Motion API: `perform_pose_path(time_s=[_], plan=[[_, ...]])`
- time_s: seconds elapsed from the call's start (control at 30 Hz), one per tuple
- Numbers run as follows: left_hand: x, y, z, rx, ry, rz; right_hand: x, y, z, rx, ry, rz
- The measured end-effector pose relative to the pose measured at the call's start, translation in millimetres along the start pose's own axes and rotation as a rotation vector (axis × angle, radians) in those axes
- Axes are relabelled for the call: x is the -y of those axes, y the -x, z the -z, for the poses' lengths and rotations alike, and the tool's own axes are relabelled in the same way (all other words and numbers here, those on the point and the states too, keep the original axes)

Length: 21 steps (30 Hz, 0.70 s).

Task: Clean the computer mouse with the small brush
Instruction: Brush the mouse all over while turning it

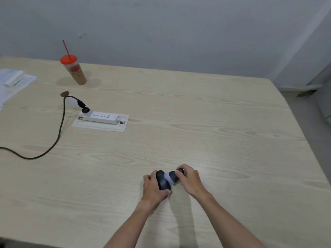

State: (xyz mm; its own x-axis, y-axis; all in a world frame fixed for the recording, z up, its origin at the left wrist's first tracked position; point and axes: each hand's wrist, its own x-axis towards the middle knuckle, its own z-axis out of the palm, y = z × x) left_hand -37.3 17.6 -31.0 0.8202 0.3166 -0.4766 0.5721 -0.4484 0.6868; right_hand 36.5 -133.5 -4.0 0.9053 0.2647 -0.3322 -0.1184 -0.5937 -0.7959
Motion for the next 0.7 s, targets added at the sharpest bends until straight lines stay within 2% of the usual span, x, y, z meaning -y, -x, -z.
perform_pose_path(time_s=[0.17, 0.27, 0.43, 0.57, 0.63, 0.7], plan=[[-1.7, -1.3, 7.6, 0.069, 0.008, 0.048, 0.1, -7.9, 1.9, -0.011, 0.154, 0.002], [-3.5, -3.5, 13.2, 0.096, -0.052, 0.075, 8.7, -12.1, 3.9, -0.062, 0.121, -0.007], [-8.8, -3.1, 17.7, 0.082, -0.106, 0.117, 18.9, -14.1, -0.8, 0.057, 0.192, 0.035], [-9.4, -4.0, 19.8, 0.105, -0.091, 0.138, 18.4, -18.1, -0.9, -0.001, 0.296, 0.038], [-9.6, -5.7, 20.6, 0.124, -0.082, 0.152, 23.3, -19.8, 0.6, -0.009, 0.239, 0.044], [-9.6, -7.9, 21.2, 0.143, -0.078, 0.162, 28.0, -20.8, 0.1, 0.057, 0.194, 0.043]])
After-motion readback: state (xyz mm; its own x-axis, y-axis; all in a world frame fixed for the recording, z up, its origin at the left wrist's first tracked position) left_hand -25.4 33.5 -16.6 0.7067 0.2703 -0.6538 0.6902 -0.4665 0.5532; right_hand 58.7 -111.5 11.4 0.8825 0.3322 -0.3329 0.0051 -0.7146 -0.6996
